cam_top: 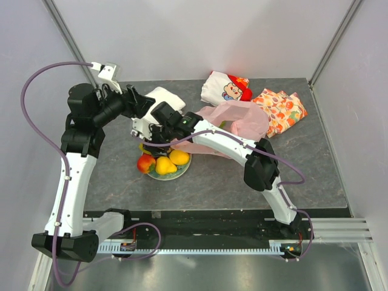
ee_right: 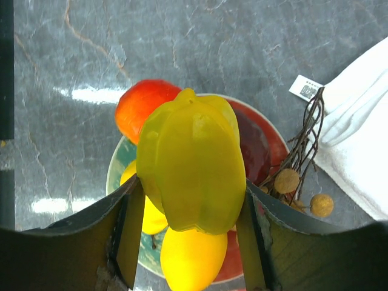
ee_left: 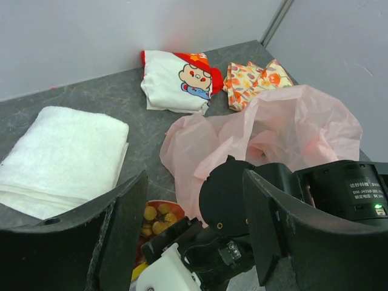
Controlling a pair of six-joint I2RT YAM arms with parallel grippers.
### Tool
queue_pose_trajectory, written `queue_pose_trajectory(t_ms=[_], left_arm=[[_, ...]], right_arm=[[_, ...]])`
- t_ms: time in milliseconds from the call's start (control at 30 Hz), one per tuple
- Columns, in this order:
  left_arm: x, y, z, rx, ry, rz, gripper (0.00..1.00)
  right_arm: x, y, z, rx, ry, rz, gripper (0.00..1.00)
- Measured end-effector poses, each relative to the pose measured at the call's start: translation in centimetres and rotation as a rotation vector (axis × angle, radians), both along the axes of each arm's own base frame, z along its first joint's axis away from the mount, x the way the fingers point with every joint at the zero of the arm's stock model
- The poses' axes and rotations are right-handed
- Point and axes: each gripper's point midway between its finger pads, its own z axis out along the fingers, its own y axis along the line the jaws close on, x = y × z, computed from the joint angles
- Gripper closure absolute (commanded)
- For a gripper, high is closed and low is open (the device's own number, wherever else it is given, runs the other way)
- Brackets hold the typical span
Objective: Take the fake fruits out of the plastic bag
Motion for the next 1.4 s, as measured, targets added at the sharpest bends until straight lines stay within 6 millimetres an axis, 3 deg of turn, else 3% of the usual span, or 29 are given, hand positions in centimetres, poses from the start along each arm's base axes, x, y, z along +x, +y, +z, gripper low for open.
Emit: queue_pose_trajectory(t_ms=[133, 367, 767, 933, 1033, 1167, 1300, 1400], left_arm=[[0.0, 0.1, -0.3, 0.000, 0.008, 0.001, 0.30], [0.2, 0.4, -1.0, -0.001, 0.021, 0.009, 0.30], [0.3, 1.0, -1.4, -0.007, 0.033, 0.026, 0.30], [0.2, 0.7, -1.3, -0.014, 0.031, 0.013, 0.30], [0.3, 0.6, -1.2, -0.022, 0.031, 0.008, 0.30], [1.0, 0.5, -1.2, -0.033, 0.036, 0.010, 0.30], [2.2, 0.4, -0.9, -0.037, 0.040, 0.010, 0.30], [3.1, -0.5, 1.0, -0.069, -0.009, -0.026, 0.30]], right_arm=[[0.3, 0.6, -0.6, 0.011, 0.008, -0.020, 0.49], [0.6, 0.3, -3.3, -0.037, 0.034, -0.058, 0.48], [0.7, 0.0, -3.9, -0.054, 0.052, -0.096, 0.19], [0.7, -0.2, -3.9, -0.062, 0.054, -0.102, 0.13], [0.6, -0.3, -2.6, -0.060, 0.067, -0.110, 0.07], [0.8, -0.6, 1.1, -0.007, 0.048, -0.117, 0.05], [0.7, -2.7, 6.3, 0.054, 0.029, -0.141, 0.06], [0.7, -5.4, 8.8, 0.059, 0.039, -0.180, 0.11]])
